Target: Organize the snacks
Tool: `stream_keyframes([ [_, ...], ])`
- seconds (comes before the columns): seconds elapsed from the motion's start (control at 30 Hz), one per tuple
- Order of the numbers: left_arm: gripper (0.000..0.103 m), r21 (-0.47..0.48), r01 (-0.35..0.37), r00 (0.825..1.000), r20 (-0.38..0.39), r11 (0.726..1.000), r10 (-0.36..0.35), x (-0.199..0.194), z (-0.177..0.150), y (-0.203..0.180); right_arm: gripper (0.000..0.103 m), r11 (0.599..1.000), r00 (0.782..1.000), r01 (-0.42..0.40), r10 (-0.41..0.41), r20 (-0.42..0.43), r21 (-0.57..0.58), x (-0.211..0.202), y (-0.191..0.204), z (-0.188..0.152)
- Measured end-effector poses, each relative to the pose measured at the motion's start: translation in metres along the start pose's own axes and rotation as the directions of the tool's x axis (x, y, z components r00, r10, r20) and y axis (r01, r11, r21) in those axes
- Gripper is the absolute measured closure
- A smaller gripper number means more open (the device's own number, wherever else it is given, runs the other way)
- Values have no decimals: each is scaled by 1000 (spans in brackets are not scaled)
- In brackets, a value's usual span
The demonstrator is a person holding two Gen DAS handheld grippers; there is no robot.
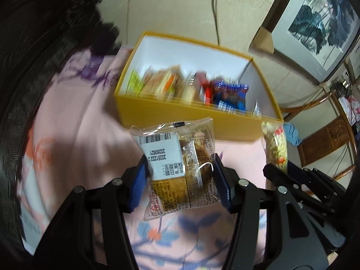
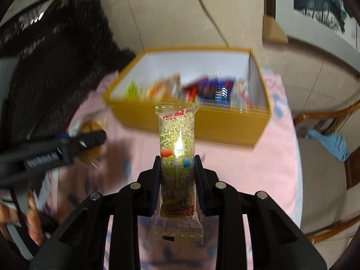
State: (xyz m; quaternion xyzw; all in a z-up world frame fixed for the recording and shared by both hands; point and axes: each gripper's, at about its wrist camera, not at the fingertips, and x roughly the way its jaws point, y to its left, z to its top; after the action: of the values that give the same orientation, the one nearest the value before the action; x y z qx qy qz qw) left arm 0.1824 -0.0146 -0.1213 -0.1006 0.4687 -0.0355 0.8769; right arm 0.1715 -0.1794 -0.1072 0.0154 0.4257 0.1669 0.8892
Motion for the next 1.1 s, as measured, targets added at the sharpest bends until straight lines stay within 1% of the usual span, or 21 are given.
stream_keyframes([
  [0.1, 47, 20, -22, 1000, -5, 1000, 22, 18, 38, -11, 75, 1000, 999, 15, -16, 39, 5, 4, -5, 36],
  [0.13, 47, 22, -26, 1000, -9, 999, 26, 24, 52, -14, 74, 1000, 999, 21, -22, 46, 15, 8, -9, 52],
  [0.23, 47, 40, -42, 999, 3, 998, 42, 31, 82, -19, 74, 999, 998, 20, -23, 50, 49, 18, -20, 79],
  [0.4, 47, 59, -55, 998, 33, 997, 53, 37, 119, -21, 74, 997, 997, 30, -34, 65, 65, 30, -30, 108],
  [0.57, 47, 54, -49, 998, 34, 997, 47, 48, 143, -17, 73, 997, 994, 43, -50, 94, 71, 43, -31, 134],
  [0.6, 37, 54, -41, 998, 44, 998, 39, 49, 149, -17, 57, 995, 991, 69, -77, 110, 74, 44, -32, 138],
  [0.63, 19, 59, -48, 997, 59, 997, 44, 49, 153, -16, 31, 992, 986, 87, -98, 133, 87, 41, -34, 138],
  [0.67, 12, 59, -81, 993, 86, 995, 75, 47, 157, -15, 23, 989, 982, 100, -116, 152, 108, 38, -38, 138],
  [0.7, 2, 47, -78, 992, 107, 996, 73, 45, 160, -11, 7, 987, 980, 98, -118, 159, 130, 35, -41, 138],
  [0.73, 2, 32, -65, 991, 117, 997, 61, 44, 162, -8, 1, 985, 981, 92, -115, 157, 149, 34, -44, 138],
  [0.8, 2, 5, -80, 992, 100, 997, 79, 47, 164, -3, 1, 980, 980, 116, -139, 141, 160, 34, -46, 135],
  [0.87, 2, 6, -93, 993, 72, 996, 92, 52, 165, -2, 1, 977, 981, 135, -155, 114, 166, 35, -45, 129],
  [0.9, 2, 15, -100, 992, 73, 995, 98, 53, 165, -3, 1, 976, 982, 138, -157, 108, 169, 35, -45, 128],
  [0.97, 2, 55, -149, 984, 111, 987, 142, 51, 164, -8, 1, 974, 981, 146, -166, 105, 173, 33, -43, 123],
  [1.03, 2, 76, -190, 975, 133, 979, 179, 47, 164, -12, 1, 972, 978, 156, -177, 112, 174, 29, -42, 119],
  [1.1, 2, 62, -155, 981, 126, 986, 147, 44, 165, -12, 1, 972, 977, 165, -184, 107, 169, 28, -40, 117],
])
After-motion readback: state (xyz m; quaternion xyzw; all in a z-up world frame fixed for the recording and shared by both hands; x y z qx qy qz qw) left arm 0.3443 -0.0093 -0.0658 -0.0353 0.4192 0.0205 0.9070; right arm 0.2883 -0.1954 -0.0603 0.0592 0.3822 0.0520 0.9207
